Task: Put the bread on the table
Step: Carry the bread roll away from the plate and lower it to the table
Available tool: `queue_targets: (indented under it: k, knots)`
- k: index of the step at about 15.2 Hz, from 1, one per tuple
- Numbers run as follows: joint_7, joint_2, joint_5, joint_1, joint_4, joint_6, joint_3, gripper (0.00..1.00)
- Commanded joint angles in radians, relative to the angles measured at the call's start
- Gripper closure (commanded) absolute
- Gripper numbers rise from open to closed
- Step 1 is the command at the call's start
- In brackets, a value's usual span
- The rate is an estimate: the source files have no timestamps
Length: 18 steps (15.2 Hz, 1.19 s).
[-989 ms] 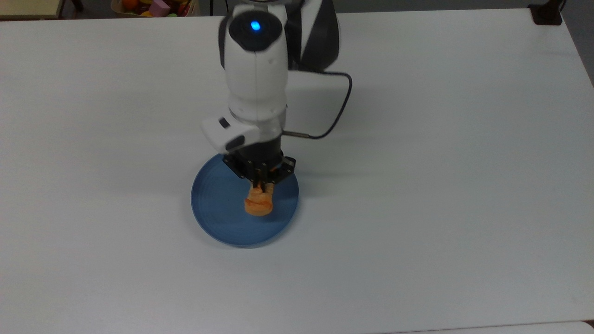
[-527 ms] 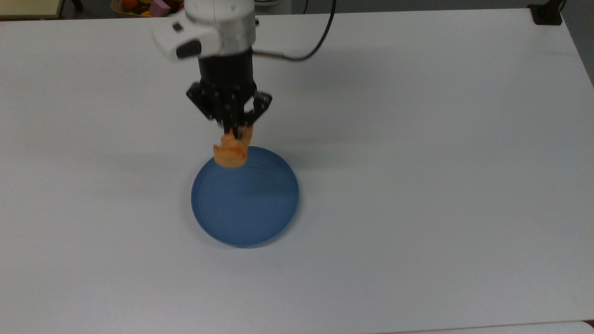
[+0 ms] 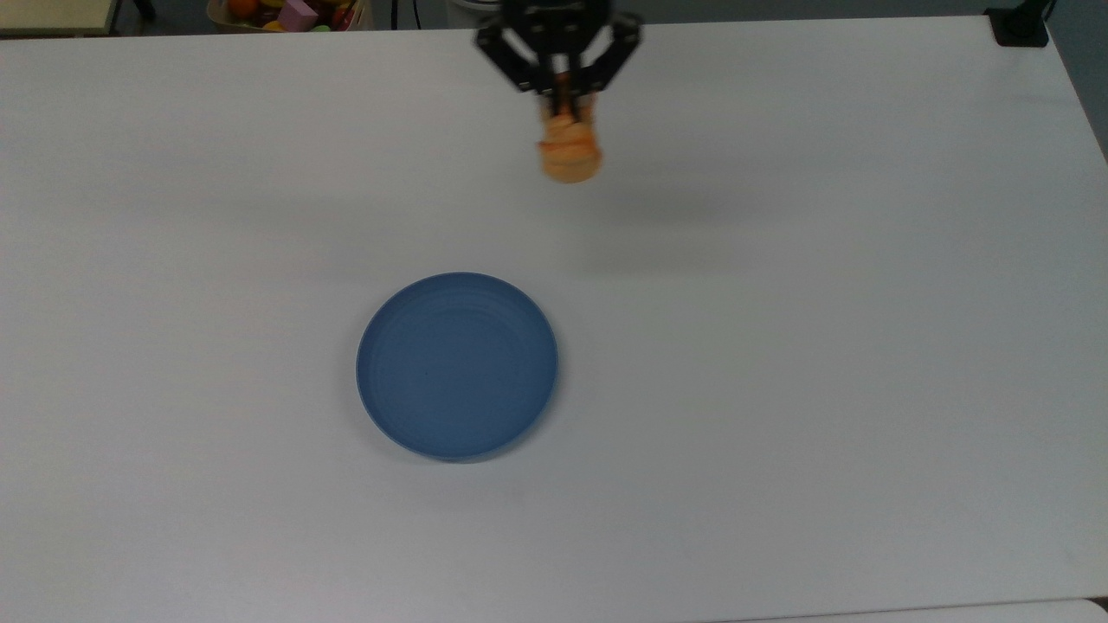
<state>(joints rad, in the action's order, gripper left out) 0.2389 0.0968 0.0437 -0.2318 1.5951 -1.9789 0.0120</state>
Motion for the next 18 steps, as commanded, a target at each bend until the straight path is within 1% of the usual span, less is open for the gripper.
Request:
queue_targets:
  k: [1,2,3,5,7,8,9,10,11,13,14,18]
  knots:
    - [0.074,-0.040,0.013,-0.003,0.062,0.018,0.118,1.00]
    - [0.089,-0.042,0.013,-0.004,0.069,0.028,0.150,1.00]
    - [0.118,-0.040,0.013,-0.024,0.084,0.035,0.190,1.00]
    - [0.175,-0.032,0.013,-0.069,0.117,0.022,0.223,1.00]
    - [0.206,-0.020,0.013,-0.077,0.138,0.017,0.255,1.00]
    - [0.212,-0.005,0.012,-0.077,0.144,0.017,0.282,1.00]
    - [0.221,0.009,0.011,-0.078,0.144,0.017,0.293,1.00]
    - [0.235,0.039,0.008,-0.105,0.144,0.014,0.295,1.00]
    - [0.247,0.062,-0.001,-0.116,0.149,-0.009,0.295,1.00]
    - [0.269,0.104,-0.007,-0.133,0.186,-0.087,0.295,1.00]
    - [0.273,0.141,-0.016,-0.148,0.204,-0.136,0.295,1.00]
    - [0.338,0.227,-0.060,-0.182,0.209,-0.164,0.295,1.00]
